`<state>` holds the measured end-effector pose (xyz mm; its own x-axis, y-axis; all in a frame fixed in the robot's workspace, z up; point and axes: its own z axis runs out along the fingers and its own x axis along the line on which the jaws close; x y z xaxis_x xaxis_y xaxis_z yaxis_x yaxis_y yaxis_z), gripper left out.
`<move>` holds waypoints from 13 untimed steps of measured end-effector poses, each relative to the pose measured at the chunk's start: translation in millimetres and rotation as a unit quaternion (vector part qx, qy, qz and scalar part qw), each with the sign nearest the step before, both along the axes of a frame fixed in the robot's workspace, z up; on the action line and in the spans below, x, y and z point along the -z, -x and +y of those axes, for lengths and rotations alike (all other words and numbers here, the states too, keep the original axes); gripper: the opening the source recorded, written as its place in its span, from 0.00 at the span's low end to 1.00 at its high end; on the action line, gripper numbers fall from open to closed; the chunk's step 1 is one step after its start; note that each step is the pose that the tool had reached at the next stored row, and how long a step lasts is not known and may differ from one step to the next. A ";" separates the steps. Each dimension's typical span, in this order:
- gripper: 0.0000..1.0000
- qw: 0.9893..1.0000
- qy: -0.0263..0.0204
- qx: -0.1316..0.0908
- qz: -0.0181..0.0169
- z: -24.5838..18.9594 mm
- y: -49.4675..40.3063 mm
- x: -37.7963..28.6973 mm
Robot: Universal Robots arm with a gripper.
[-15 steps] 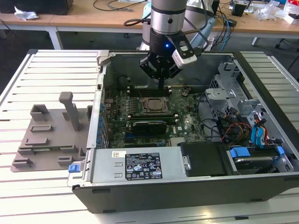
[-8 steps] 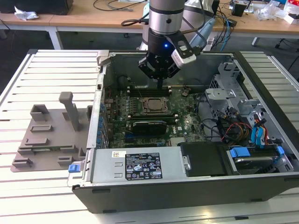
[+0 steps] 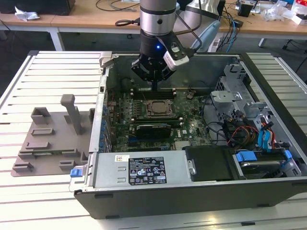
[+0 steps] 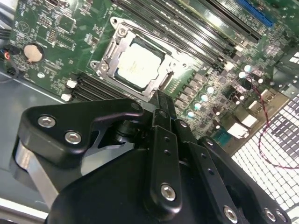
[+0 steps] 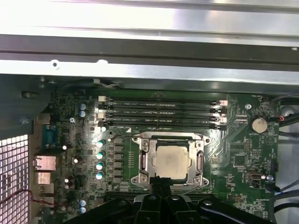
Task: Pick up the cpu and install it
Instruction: 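Install the first cpu locking lever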
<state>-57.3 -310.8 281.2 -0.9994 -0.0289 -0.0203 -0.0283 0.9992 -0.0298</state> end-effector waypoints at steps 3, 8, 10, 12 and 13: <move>0.11 1.000 0.000 0.000 0.000 0.0 8.4 0.6; 0.11 1.000 0.000 0.000 0.000 1.4 16.4 1.6; 0.11 1.000 0.000 0.000 0.000 3.5 21.6 2.2; 0.11 1.000 0.000 0.000 0.000 6.2 31.2 3.8; 0.11 1.000 0.000 0.000 0.000 7.2 34.9 5.2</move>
<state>-92.2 -303.6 276.0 -0.9994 -0.0289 -0.0203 -0.0282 0.9992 -0.0298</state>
